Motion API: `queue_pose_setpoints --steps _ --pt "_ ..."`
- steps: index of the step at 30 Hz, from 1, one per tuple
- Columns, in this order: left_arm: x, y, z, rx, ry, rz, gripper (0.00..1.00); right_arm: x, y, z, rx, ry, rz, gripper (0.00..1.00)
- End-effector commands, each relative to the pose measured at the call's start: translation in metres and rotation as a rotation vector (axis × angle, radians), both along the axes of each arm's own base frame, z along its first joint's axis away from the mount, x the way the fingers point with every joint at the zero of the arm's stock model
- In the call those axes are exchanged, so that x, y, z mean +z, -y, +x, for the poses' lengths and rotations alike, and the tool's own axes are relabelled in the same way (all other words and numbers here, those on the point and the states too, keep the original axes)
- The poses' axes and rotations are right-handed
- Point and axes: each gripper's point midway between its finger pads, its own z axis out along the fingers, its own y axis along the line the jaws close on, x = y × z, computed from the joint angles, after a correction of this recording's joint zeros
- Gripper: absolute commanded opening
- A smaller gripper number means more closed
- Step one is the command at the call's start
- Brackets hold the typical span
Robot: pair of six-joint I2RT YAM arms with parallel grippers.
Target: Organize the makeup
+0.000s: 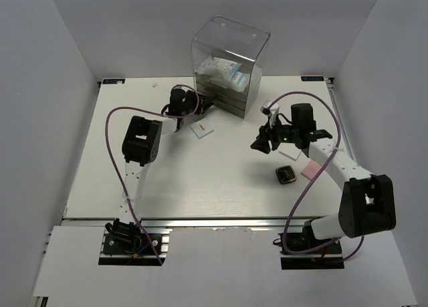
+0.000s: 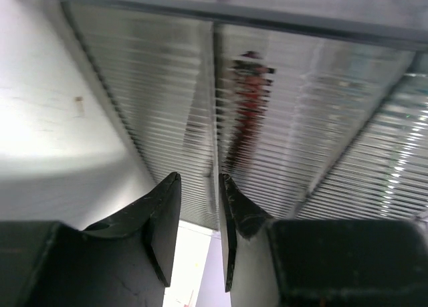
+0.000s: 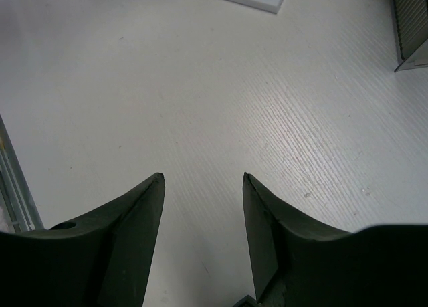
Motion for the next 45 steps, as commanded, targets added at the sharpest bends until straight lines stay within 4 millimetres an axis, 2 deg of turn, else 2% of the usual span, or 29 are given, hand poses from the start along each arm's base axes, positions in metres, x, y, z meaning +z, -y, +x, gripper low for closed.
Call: queue_pose_setpoints --steps 1,17,24,31,32,34,37,38,39,41,42,45 --pt "0.018 0.000 0.006 0.001 0.041 0.000 0.38 0.007 -0.003 0.002 0.018 0.023 0.013 0.56" --pt "0.009 0.003 0.013 0.049 0.054 0.023 0.38 0.007 -0.004 0.004 0.021 0.019 0.012 0.56" --pt "0.004 0.007 0.013 0.073 0.052 0.012 0.29 0.006 -0.004 0.003 0.023 0.016 0.011 0.57" --pt "0.006 0.009 0.016 0.103 0.066 0.013 0.11 0.007 -0.004 0.004 0.020 0.017 0.012 0.57" --pt "0.006 0.010 0.014 0.101 0.064 0.009 0.04 0.007 -0.004 0.004 0.020 0.018 0.012 0.57" --pt "0.006 0.008 0.012 0.105 0.065 0.004 0.00 0.006 -0.004 0.003 0.022 0.017 0.012 0.57" --pt "0.007 0.004 0.005 0.121 0.068 0.002 0.00 0.007 -0.003 0.003 0.020 0.017 0.012 0.57" --pt "0.013 0.002 0.003 0.128 0.079 -0.001 0.00 0.006 -0.004 0.002 0.022 0.015 0.011 0.57" --pt "0.007 -0.001 -0.001 0.130 0.067 0.005 0.00 0.006 -0.003 0.003 0.019 0.015 0.010 0.57" --pt "0.014 -0.003 -0.005 0.137 0.083 0.000 0.00 0.005 -0.004 0.002 0.022 0.014 0.011 0.57" --pt "0.009 -0.005 -0.010 0.137 0.071 0.003 0.00 0.005 -0.004 0.001 0.022 0.014 0.011 0.57" --pt "0.018 -0.007 -0.016 0.136 0.089 -0.005 0.00 0.005 -0.003 0.001 0.019 0.012 0.010 0.57"
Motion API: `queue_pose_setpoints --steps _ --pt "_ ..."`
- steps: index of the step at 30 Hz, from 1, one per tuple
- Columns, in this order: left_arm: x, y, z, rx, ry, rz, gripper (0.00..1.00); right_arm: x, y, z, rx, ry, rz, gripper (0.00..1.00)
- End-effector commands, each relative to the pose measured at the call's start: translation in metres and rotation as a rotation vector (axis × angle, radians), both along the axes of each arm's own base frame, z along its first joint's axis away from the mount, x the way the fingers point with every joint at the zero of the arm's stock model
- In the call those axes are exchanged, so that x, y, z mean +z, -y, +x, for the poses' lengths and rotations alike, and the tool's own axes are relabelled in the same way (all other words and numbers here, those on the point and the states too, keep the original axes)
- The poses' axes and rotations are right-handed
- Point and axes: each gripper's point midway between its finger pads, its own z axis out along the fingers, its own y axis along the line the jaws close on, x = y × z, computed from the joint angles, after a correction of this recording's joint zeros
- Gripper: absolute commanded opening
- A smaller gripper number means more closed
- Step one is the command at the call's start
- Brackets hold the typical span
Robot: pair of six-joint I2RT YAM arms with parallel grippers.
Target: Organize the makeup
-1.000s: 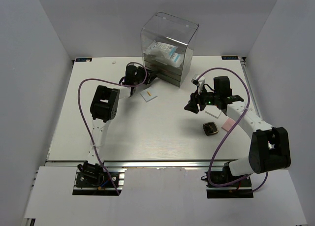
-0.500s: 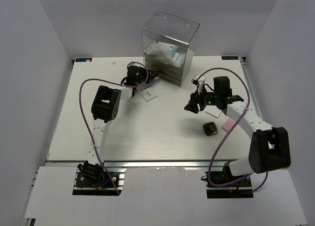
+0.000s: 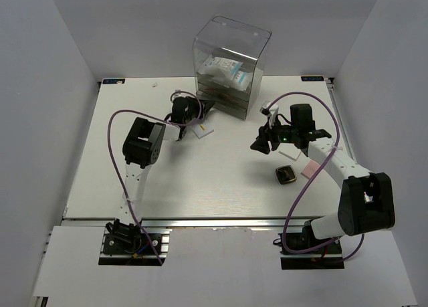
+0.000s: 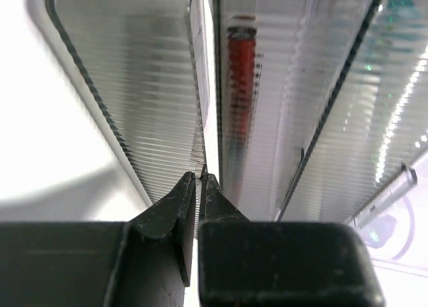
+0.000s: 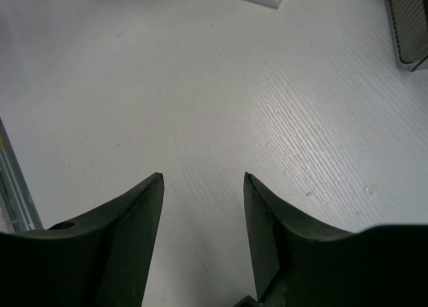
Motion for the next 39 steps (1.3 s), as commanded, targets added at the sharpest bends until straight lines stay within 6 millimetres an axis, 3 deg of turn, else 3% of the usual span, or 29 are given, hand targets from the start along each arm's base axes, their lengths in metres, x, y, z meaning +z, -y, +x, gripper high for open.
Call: queue_pose_setpoints --steps 1,3,6,7,8,10,11,17,23,31,36,37,38,39 --pt "0.015 -0.007 -0.011 0.020 0.007 0.019 0.00 0.010 -0.003 0.000 0.020 0.025 0.016 0.57" --pt "0.026 -0.010 -0.015 0.020 0.030 0.014 0.00 0.011 -0.003 0.000 0.020 0.025 0.016 0.57" --pt "0.022 -0.018 -0.025 0.026 0.021 0.026 0.00 0.011 -0.003 0.000 0.018 0.028 0.016 0.57" --pt "0.033 -0.020 -0.028 0.030 0.039 0.024 0.00 0.011 -0.003 -0.001 0.019 0.025 0.015 0.57" --pt "0.024 -0.024 -0.035 0.035 0.017 0.034 0.00 0.011 -0.003 -0.001 0.019 0.025 0.015 0.57" --pt "0.031 -0.027 -0.042 0.037 0.028 0.030 0.00 0.010 -0.002 -0.002 0.017 0.021 0.015 0.57" --pt "0.022 -0.029 -0.050 0.033 0.008 0.038 0.00 0.011 -0.003 -0.002 0.020 0.024 0.016 0.57" --pt "0.026 -0.037 -0.075 0.027 0.010 0.046 0.00 0.011 -0.002 -0.002 0.019 0.027 0.016 0.57" --pt "0.036 -0.041 -0.087 0.017 0.020 0.094 0.00 0.013 -0.002 -0.004 0.018 0.030 0.018 0.57" --pt "0.025 -0.059 -0.119 0.036 -0.019 0.123 0.00 0.013 -0.001 -0.007 0.018 0.028 0.015 0.57" --pt "0.026 -0.061 -0.121 0.028 -0.021 0.148 0.00 0.013 -0.001 -0.008 0.019 0.024 0.016 0.57" --pt "0.024 -0.061 -0.121 0.020 -0.027 0.158 0.03 0.014 -0.001 -0.007 0.018 0.025 0.015 0.57" --pt "0.030 -0.060 -0.118 0.018 -0.016 0.161 0.17 0.015 -0.001 -0.007 0.018 0.027 0.015 0.57" --pt "0.030 -0.059 -0.117 0.012 -0.017 0.170 0.25 0.015 -0.001 -0.007 0.018 0.025 0.015 0.57"
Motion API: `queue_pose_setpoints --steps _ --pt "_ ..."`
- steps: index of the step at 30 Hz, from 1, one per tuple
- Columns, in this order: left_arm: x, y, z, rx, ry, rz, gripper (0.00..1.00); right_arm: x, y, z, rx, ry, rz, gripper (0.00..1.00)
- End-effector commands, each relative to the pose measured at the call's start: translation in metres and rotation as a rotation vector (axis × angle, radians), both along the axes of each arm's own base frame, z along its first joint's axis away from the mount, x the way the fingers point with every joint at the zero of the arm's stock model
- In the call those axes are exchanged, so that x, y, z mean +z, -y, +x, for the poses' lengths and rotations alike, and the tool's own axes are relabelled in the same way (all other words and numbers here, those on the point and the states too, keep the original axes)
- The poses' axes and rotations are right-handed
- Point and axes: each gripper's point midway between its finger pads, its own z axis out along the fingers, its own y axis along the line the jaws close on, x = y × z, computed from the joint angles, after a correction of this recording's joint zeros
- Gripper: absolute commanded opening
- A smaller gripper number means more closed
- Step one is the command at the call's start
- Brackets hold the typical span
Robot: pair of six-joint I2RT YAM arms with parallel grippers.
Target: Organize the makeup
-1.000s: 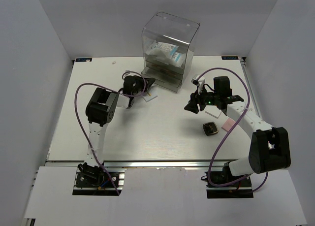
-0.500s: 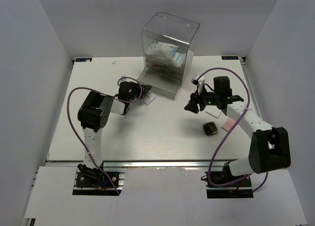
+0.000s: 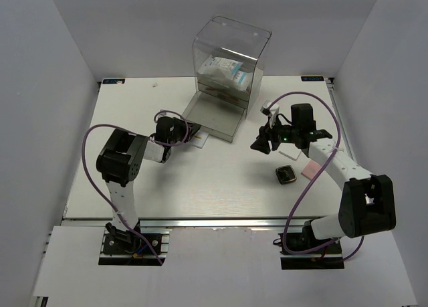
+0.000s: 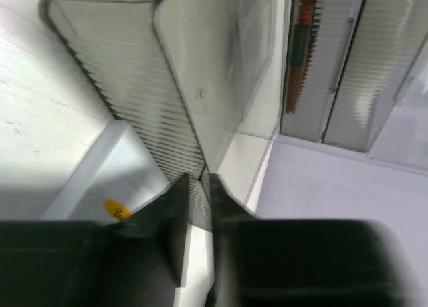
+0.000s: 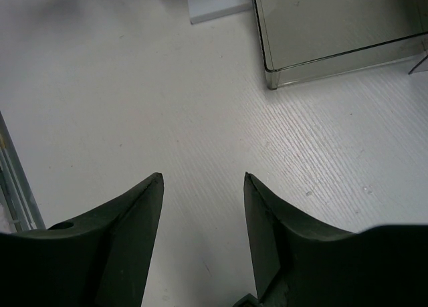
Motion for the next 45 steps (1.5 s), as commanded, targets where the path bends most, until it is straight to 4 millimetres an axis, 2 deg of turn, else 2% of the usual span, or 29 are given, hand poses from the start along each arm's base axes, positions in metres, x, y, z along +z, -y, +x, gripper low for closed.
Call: queue_pose_setpoints --steps 1,2,3,5,7,8,9,10,15,19,21,24,25,28,31,33,34,35,36,42,45 --pt "0.036 0.000 0.008 -0.026 0.079 0.038 0.32 0.011 -0.002 -0.006 0.019 0.016 0.012 0.57" --pt "0.044 0.002 0.012 -0.035 0.097 0.046 0.44 0.012 -0.001 -0.005 0.018 0.017 0.012 0.57" --pt "0.040 0.002 0.010 -0.045 0.074 0.064 0.46 0.012 -0.001 -0.006 0.019 0.016 0.012 0.57" --pt "0.052 0.003 0.013 -0.071 0.108 0.102 0.50 0.012 0.000 -0.006 0.017 0.016 0.008 0.57" --pt "0.051 0.000 0.009 -0.088 0.102 0.161 0.53 0.012 -0.001 -0.008 0.022 0.016 0.007 0.57" --pt "0.061 -0.002 0.008 -0.090 0.123 0.175 0.55 0.011 0.000 -0.008 0.020 0.014 0.005 0.57" --pt "0.059 -0.004 0.005 -0.100 0.119 0.214 0.58 0.011 0.000 -0.009 0.021 0.015 0.005 0.57" --pt "0.069 -0.007 0.003 -0.096 0.139 0.233 0.62 0.010 0.001 -0.009 0.022 0.016 0.002 0.57" --pt "0.072 -0.020 -0.015 -0.131 0.134 0.360 0.65 0.010 0.002 -0.009 0.028 0.019 -0.010 0.58" --pt "0.066 -0.034 -0.032 -0.142 0.116 0.436 0.66 0.013 0.001 -0.007 0.033 0.026 -0.018 0.57" --pt "0.065 -0.039 -0.042 -0.159 0.115 0.464 0.62 0.015 0.001 -0.005 0.033 0.028 -0.020 0.58" --pt "0.051 -0.046 -0.059 -0.189 0.088 0.504 0.34 0.015 0.002 -0.004 0.028 0.027 -0.023 0.58" --pt "0.051 -0.048 -0.063 -0.197 0.091 0.518 0.20 0.014 0.002 -0.004 0.028 0.026 -0.024 0.58" --pt "0.035 -0.057 -0.074 -0.216 0.044 0.577 0.11 0.013 0.002 -0.004 0.028 0.021 -0.025 0.58" --pt "0.027 -0.059 -0.066 -0.214 0.001 0.595 0.06 0.012 0.002 -0.005 0.030 0.015 -0.024 0.58" --pt "0.025 -0.054 -0.049 -0.207 -0.024 0.582 0.01 0.012 0.002 -0.004 0.026 0.014 -0.025 0.58" --pt "0.020 -0.052 -0.046 -0.215 -0.053 0.574 0.00 0.013 0.002 -0.004 0.026 0.016 -0.024 0.58" --pt "0.004 -0.051 -0.043 -0.222 -0.104 0.573 0.00 0.014 0.002 -0.004 0.027 0.017 -0.025 0.58" --pt "0.013 -0.045 -0.030 -0.206 -0.095 0.551 0.00 0.015 0.002 -0.004 0.026 0.021 -0.025 0.58" --pt "0.000 -0.030 0.008 -0.186 -0.146 0.498 0.00 0.014 0.004 -0.007 0.018 0.025 -0.029 0.58" --pt "0.001 -0.023 0.019 -0.182 -0.138 0.464 0.09 0.014 0.005 -0.008 0.015 0.026 -0.028 0.58"
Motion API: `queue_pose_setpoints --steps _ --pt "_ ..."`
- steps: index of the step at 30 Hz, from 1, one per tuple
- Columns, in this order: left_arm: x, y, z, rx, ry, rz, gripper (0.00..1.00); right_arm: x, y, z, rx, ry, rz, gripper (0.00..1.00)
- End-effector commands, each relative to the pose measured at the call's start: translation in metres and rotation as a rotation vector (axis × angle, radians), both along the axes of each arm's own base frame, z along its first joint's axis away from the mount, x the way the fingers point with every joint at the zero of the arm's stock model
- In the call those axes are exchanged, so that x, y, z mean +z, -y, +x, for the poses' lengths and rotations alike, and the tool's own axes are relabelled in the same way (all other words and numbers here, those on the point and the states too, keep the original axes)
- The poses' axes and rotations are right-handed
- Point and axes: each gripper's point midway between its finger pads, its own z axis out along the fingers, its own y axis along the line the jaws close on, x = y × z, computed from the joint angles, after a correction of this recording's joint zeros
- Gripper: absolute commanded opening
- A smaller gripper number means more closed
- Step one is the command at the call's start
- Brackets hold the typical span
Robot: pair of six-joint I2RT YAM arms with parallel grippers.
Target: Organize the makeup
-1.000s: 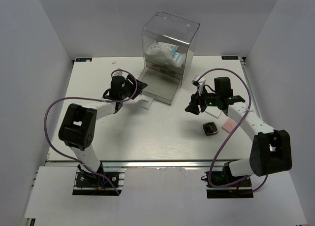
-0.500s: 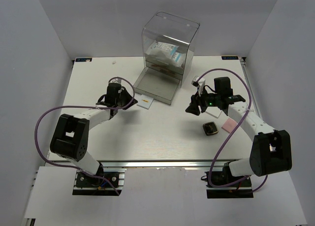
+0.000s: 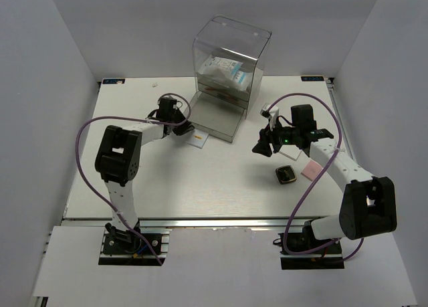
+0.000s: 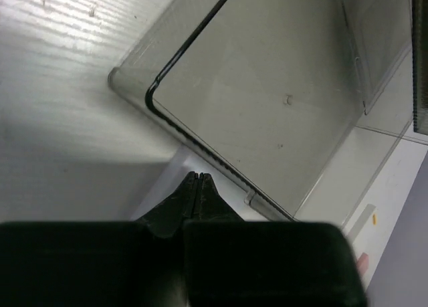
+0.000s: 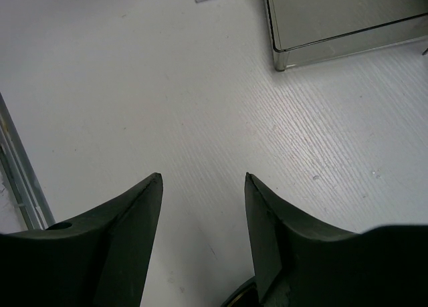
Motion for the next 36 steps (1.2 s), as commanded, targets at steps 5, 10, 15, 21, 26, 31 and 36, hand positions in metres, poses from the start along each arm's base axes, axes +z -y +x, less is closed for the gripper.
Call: queue_pose_setpoints --steps 5,10,15,21,26,31,36 --pt "0.038 0.015 0.030 0.028 0.097 -0.118 0.42 0.017 0.000 0.002 0.000 0.055 0.012 0.58" --pt "0.046 0.023 0.038 0.009 0.130 -0.157 0.47 0.017 -0.002 0.005 0.004 0.054 0.014 0.58" --pt "0.046 0.028 0.046 0.013 0.135 -0.184 0.47 0.016 -0.003 0.006 0.006 0.049 0.015 0.58" --pt "0.043 0.034 0.060 0.013 0.130 -0.204 0.48 0.014 -0.001 0.005 0.001 0.047 0.011 0.58" --pt "0.042 0.035 0.067 0.024 0.138 -0.219 0.47 0.013 -0.001 0.003 0.002 0.044 0.010 0.58" --pt "0.055 0.041 0.076 0.018 0.180 -0.254 0.47 0.012 -0.001 0.003 0.002 0.044 0.008 0.58" --pt "0.100 0.038 0.078 0.000 0.305 -0.271 0.61 0.012 -0.001 0.003 0.006 0.046 0.005 0.58"
